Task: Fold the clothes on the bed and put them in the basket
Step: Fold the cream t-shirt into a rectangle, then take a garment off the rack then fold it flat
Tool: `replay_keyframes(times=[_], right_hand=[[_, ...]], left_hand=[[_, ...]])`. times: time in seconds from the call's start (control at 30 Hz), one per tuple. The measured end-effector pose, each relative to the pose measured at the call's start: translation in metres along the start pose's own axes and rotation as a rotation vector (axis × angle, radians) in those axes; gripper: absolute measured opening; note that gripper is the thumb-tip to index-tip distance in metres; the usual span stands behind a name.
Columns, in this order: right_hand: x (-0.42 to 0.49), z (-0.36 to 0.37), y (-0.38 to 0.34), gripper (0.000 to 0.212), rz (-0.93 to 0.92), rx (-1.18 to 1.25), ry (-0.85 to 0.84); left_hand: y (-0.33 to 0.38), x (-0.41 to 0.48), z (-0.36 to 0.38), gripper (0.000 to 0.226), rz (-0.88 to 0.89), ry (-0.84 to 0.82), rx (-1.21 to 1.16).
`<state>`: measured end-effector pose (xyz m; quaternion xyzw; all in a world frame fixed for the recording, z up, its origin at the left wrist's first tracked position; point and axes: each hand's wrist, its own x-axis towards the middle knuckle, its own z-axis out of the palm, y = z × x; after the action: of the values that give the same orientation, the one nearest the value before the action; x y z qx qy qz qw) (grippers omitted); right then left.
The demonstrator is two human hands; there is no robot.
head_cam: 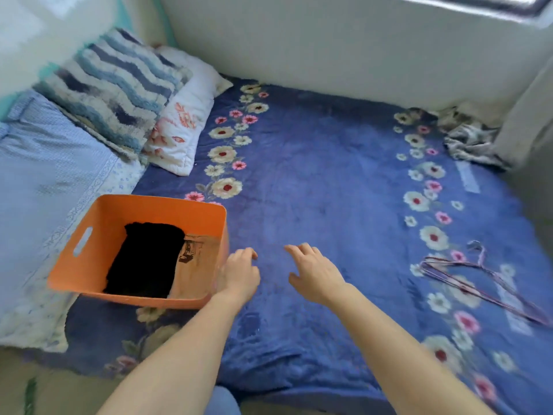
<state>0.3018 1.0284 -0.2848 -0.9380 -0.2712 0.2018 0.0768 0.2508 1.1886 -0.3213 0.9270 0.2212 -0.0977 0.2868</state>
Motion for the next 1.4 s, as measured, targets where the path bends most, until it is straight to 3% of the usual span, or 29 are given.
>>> replay_keyframes(times=[0.37,0.63,0.73,1.07,1.3,1.4], right_hand=[[-0.292,-0.026,0.235,0.058,0.620,0.070,0.189],[-0.473,-0.032,0.345,0.073,1.047,0.238,0.220],[-0.523,-0.042,0.380,0.076,1.125,0.231,0.231],[-0.705,-0.134,0.523,0.070,1.382,0.051,0.527],[-0.831,-0.165,0.592,0.068,1.554,-0.036,0.665],[-0.873,-0.178,0.623,0.069,1.576,-0.036,0.694]], left_hand=[[0.306,-0.144,0.149,0.029,0.728,-0.205,0.165],[0.471,-0.220,0.234,0.039,1.139,-0.338,0.361],[0.529,-0.251,0.260,0.041,1.238,-0.383,0.388],[0.785,-0.371,0.320,0.037,1.646,-0.237,0.244],[0.883,-0.489,0.357,0.029,1.842,-0.339,0.012],[0.911,-0.535,0.374,0.028,1.849,-0.399,-0.059]])
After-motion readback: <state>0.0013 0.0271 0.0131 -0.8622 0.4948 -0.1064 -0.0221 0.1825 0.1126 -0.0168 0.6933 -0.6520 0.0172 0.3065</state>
